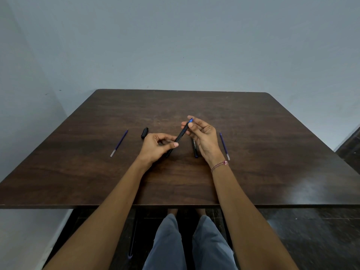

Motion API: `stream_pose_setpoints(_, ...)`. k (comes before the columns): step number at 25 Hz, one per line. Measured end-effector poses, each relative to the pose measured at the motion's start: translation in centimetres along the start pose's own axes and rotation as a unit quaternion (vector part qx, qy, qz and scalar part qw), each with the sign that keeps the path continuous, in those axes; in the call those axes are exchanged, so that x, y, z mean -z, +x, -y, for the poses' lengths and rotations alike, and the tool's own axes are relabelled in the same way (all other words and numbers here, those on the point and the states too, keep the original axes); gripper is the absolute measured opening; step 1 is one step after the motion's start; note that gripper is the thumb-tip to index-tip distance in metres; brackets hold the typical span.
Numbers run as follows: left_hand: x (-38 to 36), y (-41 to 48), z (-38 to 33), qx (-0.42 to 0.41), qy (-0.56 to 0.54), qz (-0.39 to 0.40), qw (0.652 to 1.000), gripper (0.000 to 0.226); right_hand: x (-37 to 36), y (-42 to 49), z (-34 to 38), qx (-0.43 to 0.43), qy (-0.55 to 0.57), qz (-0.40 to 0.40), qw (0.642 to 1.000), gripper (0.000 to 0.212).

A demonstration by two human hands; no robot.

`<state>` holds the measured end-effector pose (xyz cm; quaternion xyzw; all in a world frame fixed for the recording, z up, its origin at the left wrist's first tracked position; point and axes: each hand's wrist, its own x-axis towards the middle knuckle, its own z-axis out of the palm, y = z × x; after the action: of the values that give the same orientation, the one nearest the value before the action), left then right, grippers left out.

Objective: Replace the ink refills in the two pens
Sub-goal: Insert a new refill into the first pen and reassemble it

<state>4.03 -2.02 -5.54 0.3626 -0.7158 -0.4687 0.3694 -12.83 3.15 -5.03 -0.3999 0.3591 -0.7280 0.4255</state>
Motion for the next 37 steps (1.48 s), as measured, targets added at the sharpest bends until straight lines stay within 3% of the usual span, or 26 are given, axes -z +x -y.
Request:
stream_pose_setpoints(7,-0.2,0.4,0.6,-0.001,-0.009,-0.025,1.0,0.02,-0.4,0.3,-0.3,0.02,-0.028,-0.054,0.998,0.028)
stream_pose_setpoints(11,0.0,0.6,0.6,0.003,-0.079,-0.142,0.987,0.018,-0.3,0.3,-0.1,0.05,-0.041,-0.082,0.995,0.025)
stream_pose_setpoints(16,0.8,1.0,0.8,0.018,-0.13,-0.296,0.946,0.016,-0.8,0.3,-0.1,0.063,-0.073,-0.071,0.993,0.024)
stream_pose_setpoints(20,1.0,1.0,0.8,0.023,-0.114,-0.356,0.927,0.018,-1.5,0.3,0.0,0.055,-0.091,-0.068,0.992,0.025)
stream_pose_setpoints(24,1.3,1.1,0.7,0.031,-0.091,-0.394,0.914,0.021,-4.3,1.9,0.0,0.013,-0.213,-0.035,0.976,0.022)
stream_pose_setpoints(26,1.4,1.1,0.7,0.03,-0.068,-0.407,0.911,0.02,-6.1,2.9,-0.9,-0.022,-0.318,0.013,0.948,0.023)
stream_pose_setpoints(30,1.4,1.0,0.8,0.032,-0.055,-0.412,0.909,0.019,-9.0,4.0,-3.6,0.002,-0.545,0.133,0.828,0.029)
stream_pose_setpoints(35,1.4,1.1,1.1,0.031,-0.055,-0.409,0.91,0.019,-11.3,5.1,-4.8,-0.013,-0.646,0.162,0.746,0.028)
stream_pose_setpoints(37,1.4,1.2,1.2,0.03,-0.068,-0.41,0.909,0.018,-11.4,5.3,-5.0,-0.015,-0.662,0.153,0.733,0.029)
